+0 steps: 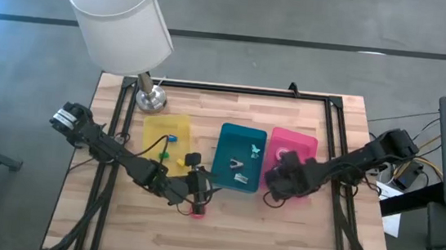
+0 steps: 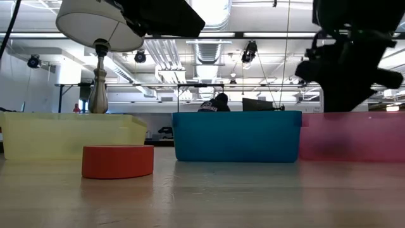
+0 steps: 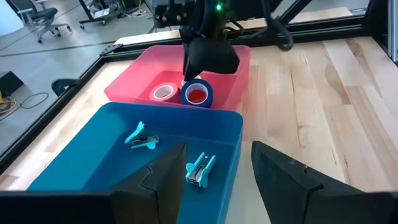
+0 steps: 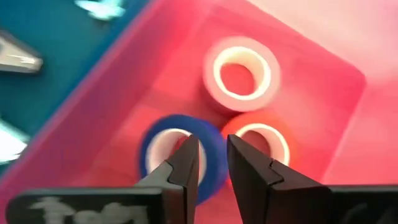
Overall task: Pick and place Stapler, Stapler remover, tape
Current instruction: Put the blue tape into the pink bin, then put the red tape into the pink bin
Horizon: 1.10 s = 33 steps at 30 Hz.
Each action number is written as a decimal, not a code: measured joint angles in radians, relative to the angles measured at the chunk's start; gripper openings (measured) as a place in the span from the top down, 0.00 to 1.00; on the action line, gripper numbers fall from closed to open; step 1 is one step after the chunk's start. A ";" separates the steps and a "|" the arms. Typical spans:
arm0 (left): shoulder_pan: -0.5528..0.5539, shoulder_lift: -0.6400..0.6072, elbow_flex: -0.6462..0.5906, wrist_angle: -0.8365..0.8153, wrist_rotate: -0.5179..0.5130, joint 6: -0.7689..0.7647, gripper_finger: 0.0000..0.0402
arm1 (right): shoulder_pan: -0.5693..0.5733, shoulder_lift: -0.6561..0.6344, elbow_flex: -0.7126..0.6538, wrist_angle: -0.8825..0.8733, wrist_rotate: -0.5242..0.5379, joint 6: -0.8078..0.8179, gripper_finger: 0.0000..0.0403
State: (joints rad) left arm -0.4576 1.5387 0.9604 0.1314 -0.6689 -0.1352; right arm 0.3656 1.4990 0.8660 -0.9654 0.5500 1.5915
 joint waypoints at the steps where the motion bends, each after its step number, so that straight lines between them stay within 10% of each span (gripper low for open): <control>1: 0.000 0.000 0.000 0.000 0.000 0.000 0.54 | 0.000 0.000 -0.016 0.002 -0.002 0.016 0.81; 19: 0.000 0.000 0.000 0.002 -0.001 0.000 0.54 | 0.000 0.003 -0.074 0.291 -0.038 -0.230 0.94; 33: 0.000 0.000 0.000 0.002 -0.001 0.000 0.54 | 0.000 0.001 -0.059 0.039 0.025 -0.034 0.98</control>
State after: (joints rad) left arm -0.4576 1.5387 0.9604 0.1333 -0.6697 -0.1352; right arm 0.3653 1.5002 0.8070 -0.9268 0.5755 1.5578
